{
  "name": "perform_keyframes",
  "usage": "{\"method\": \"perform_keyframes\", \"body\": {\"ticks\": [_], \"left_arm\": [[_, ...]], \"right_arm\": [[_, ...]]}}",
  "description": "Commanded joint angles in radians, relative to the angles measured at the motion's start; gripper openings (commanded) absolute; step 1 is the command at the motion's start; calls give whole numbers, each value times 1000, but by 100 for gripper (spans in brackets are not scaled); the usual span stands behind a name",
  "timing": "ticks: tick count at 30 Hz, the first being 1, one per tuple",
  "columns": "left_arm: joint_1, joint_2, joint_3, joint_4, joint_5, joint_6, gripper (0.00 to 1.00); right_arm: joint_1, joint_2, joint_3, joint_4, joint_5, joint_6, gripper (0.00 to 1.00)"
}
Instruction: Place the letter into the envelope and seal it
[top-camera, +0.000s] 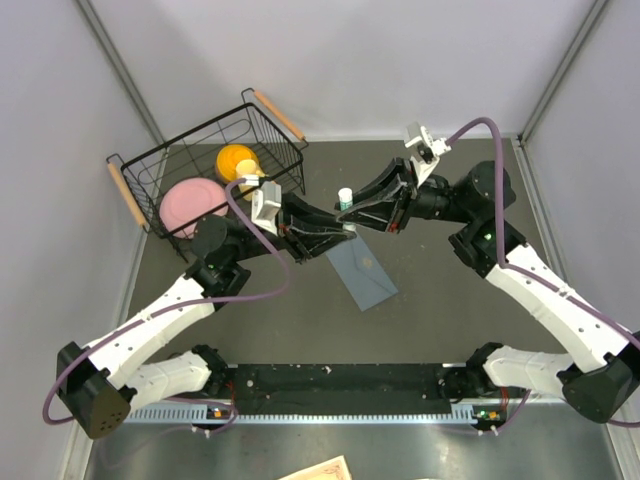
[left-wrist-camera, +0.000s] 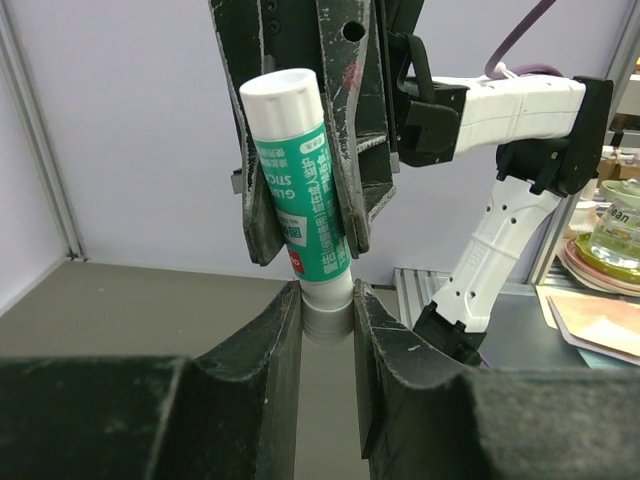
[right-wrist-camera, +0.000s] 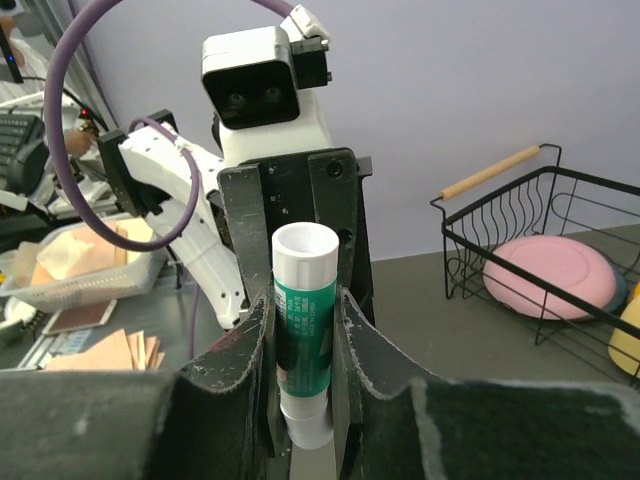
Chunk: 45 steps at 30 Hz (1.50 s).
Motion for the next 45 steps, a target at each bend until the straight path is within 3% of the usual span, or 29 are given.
{"method": "perform_keyframes", "body": {"ticks": [1, 9, 14, 24, 33, 36, 38, 43, 45], "left_arm": [[-2, -21, 59, 82, -15, -40, 0], [10, -9, 62, 73, -53, -72, 0], [10, -2, 67, 69, -70, -46, 0], [16, 1, 80, 81, -96, -80, 0], [38, 11, 85, 56, -125, -112, 0], [38, 10, 77, 26, -125, -100, 14], [41, 7, 67, -2, -122, -80, 33], [116, -24, 2, -86, -67, -122, 50], [154, -28, -33, -85, 14, -150, 62]], "right_arm": [[7, -25, 40, -110, -65, -141, 0], [9, -19, 35, -173, -87, -169, 0], [9, -25, 11, -190, -10, -161, 0], [9, -77, -109, -21, 44, -138, 0], [6, -36, -108, -212, 103, -184, 0], [1, -23, -109, -213, 137, -151, 0], [-10, -14, -104, -206, 145, -126, 0], [-115, 30, -78, -147, 122, 19, 0], [-143, 41, -60, -124, 101, 76, 0]]}}
